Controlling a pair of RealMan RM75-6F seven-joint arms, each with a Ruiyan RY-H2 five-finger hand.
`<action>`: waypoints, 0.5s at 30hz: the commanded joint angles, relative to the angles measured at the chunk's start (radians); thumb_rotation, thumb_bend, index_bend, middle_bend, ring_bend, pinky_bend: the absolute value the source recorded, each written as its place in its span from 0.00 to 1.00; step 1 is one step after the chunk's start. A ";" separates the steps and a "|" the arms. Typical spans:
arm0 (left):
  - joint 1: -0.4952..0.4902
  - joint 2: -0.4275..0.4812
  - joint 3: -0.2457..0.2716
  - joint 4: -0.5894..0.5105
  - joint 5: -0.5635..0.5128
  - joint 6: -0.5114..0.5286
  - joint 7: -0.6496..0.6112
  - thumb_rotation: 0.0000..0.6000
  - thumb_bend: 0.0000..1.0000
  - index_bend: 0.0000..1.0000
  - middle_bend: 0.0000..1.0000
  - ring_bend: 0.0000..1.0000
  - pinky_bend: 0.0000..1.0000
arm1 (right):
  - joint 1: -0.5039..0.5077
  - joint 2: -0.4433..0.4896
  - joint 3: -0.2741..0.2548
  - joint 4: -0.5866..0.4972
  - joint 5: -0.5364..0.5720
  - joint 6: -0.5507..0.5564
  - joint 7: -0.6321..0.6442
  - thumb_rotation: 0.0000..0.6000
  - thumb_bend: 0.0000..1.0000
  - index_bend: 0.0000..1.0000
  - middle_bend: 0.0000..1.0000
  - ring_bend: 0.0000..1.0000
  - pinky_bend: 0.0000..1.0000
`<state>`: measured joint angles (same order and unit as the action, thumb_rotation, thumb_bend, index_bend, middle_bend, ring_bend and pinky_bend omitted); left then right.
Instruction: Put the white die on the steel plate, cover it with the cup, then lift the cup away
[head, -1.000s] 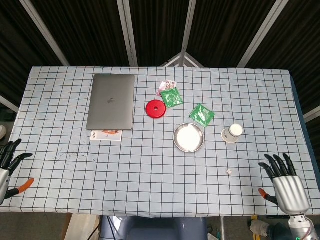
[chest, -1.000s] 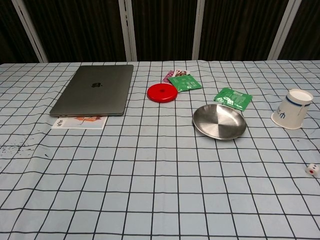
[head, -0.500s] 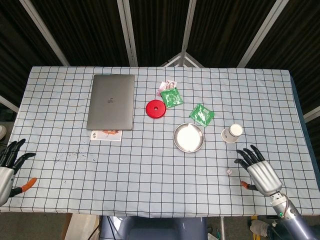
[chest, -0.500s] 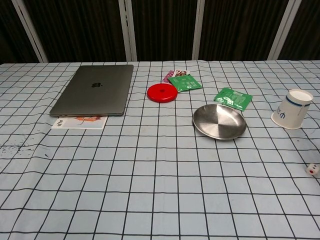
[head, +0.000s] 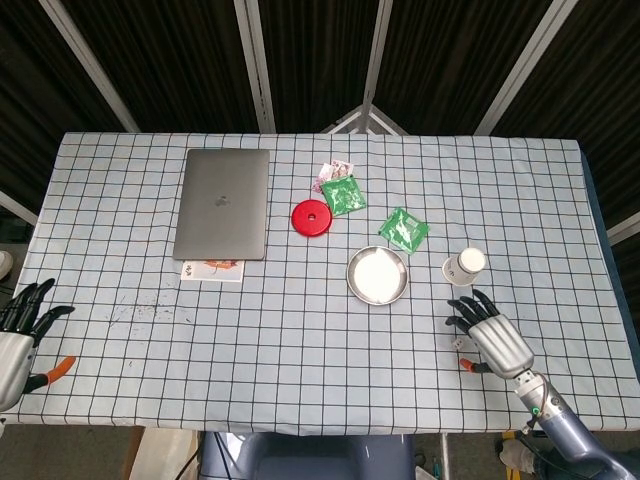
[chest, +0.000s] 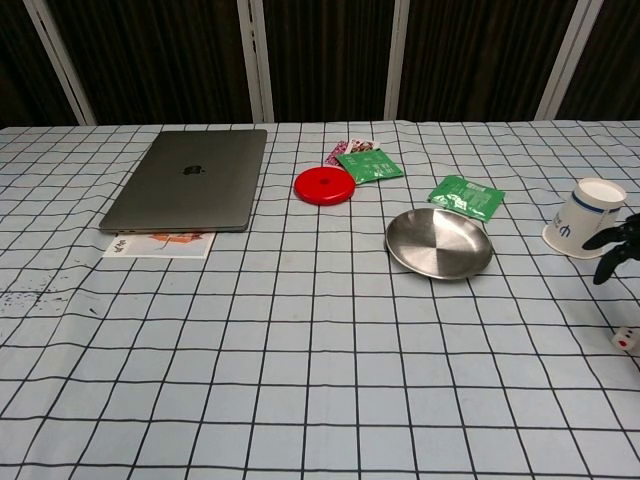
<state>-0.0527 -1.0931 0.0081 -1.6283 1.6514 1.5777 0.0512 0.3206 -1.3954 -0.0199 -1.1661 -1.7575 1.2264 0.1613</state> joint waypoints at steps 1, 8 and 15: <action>-0.002 -0.003 0.001 -0.004 -0.001 -0.005 0.012 1.00 0.27 0.26 0.00 0.00 0.13 | 0.006 -0.021 -0.010 0.036 0.000 0.006 0.022 1.00 0.20 0.39 0.17 0.12 0.00; 0.000 -0.013 0.001 -0.011 -0.004 -0.008 0.045 1.00 0.28 0.26 0.00 0.00 0.13 | 0.011 -0.053 -0.027 0.103 -0.004 0.032 0.058 1.00 0.24 0.47 0.17 0.12 0.00; 0.000 -0.023 0.001 -0.015 -0.007 -0.010 0.072 1.00 0.28 0.26 0.00 0.00 0.13 | 0.017 -0.083 -0.038 0.159 -0.002 0.041 0.088 1.00 0.27 0.49 0.17 0.13 0.00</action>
<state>-0.0524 -1.1147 0.0086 -1.6427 1.6447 1.5689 0.1206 0.3362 -1.4727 -0.0541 -1.0159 -1.7590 1.2670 0.2449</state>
